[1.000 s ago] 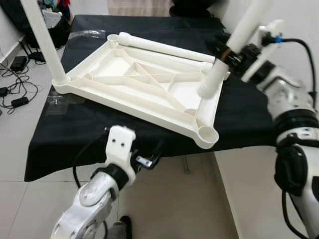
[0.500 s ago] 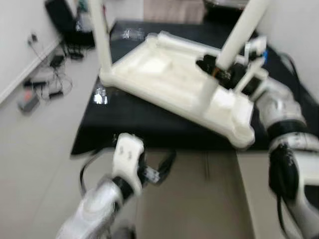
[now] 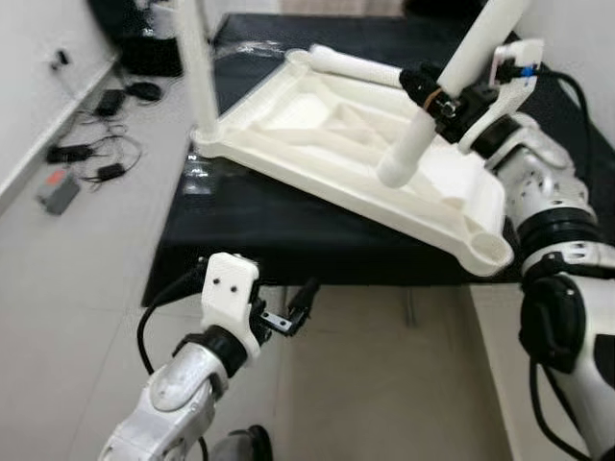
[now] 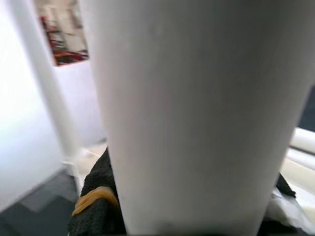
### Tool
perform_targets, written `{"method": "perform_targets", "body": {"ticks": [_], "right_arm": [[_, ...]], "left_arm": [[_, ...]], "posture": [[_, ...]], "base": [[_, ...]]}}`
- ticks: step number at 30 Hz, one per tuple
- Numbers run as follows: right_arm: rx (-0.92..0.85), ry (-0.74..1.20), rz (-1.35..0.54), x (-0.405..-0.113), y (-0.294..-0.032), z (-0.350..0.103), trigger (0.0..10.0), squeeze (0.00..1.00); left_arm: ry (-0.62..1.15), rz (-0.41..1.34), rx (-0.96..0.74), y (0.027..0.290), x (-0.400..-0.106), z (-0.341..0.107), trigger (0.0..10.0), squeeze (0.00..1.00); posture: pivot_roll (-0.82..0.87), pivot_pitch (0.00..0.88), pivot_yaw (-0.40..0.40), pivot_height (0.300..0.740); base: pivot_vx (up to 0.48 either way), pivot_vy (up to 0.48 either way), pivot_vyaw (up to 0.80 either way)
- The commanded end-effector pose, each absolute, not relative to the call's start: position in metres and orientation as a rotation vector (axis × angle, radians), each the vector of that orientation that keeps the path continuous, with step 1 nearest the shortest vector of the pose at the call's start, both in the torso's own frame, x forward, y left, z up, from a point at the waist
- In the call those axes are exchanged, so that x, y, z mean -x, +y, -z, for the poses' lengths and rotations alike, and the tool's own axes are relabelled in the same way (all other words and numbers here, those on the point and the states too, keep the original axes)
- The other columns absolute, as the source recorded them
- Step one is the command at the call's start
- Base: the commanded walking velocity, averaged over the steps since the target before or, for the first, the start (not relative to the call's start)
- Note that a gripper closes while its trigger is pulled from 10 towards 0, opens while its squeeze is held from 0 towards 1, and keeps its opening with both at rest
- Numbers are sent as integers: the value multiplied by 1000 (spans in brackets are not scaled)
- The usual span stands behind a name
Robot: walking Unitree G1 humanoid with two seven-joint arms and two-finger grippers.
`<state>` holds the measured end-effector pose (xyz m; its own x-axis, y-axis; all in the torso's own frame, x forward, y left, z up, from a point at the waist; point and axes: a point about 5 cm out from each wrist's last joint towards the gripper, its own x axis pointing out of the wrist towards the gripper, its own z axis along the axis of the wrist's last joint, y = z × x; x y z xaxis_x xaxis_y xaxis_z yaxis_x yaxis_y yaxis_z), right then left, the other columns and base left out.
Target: Building children table
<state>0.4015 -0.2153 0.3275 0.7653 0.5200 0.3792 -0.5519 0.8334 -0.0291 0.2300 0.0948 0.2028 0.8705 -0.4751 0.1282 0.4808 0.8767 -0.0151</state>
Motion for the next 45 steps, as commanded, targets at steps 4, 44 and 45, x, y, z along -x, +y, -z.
{"method": "perform_targets", "body": {"ticks": [4,44,45], "right_arm": [[-72,-422,-611,-401,-207,-329,10000,0],[19,-507,-305,-304,-171,-270,10000,0],[17,-501,-298,-303,-170,-270,10000,0]], "left_arm": [[-145,436,20,104,-234,-205,10000,0],[-205,320,27,105,-240,-219,10000,0],[-206,321,22,104,-240,-219,10000,0]], "posture": [[120,239,-84,740],[104,189,-110,740],[105,188,-112,740]], "base": [[154,-345,0],[60,-74,0],[0,0,0]]}}
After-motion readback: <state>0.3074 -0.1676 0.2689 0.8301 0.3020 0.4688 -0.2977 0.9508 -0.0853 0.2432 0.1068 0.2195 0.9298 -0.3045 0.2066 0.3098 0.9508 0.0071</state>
